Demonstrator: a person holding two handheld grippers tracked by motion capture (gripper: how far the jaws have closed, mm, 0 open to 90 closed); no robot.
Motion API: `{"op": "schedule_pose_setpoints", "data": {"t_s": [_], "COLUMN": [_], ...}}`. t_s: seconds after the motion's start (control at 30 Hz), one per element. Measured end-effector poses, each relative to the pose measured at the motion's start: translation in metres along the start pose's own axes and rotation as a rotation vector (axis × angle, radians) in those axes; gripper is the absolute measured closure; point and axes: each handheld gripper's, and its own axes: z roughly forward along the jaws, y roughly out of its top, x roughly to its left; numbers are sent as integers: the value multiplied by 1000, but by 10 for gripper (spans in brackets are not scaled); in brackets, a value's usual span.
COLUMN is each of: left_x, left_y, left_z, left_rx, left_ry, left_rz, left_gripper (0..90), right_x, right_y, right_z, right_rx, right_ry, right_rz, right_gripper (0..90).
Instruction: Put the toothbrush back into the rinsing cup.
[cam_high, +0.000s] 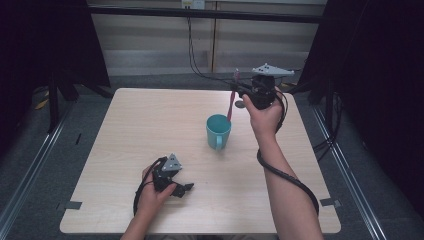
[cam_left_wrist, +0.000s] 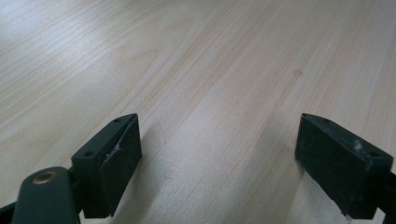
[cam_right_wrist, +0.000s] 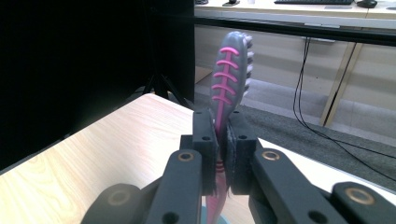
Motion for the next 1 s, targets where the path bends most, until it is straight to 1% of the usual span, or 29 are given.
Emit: {"op": "schedule_pose_setpoints", "data": {"t_s": [0.1, 0.27, 0.47, 0.6, 0.73, 0.9, 1.0], "left_x": [0, 0, 0, 0, 0, 0, 0], "left_y": [0, 0, 0, 0, 0, 0, 0], "left_z": [0, 0, 0, 0, 1, 1, 1], "left_rx": [-1, -6, -6, -6, -6, -7, -7], "left_ry": [1, 3, 2, 2, 3, 3, 2], "left_rz": [0, -2, -3, -2, -2, -1, -4], "left_gripper": [144, 144, 144, 143, 144, 144, 144], "right_x": [-1, -2, 2, 3, 3, 4, 5], "right_y": [-3, -13, -30, -43, -55, -66, -77], "right_z": [6, 19, 32, 37, 42, 48, 52], "right_rx": [2, 10, 25, 38, 48, 46, 52], "right_ry": [3, 12, 27, 28, 30, 18, 10], "right_rz": [-2, 14, 23, 28, 32, 26, 28], "right_gripper": [846, 846, 845, 845, 845, 843, 840]}}
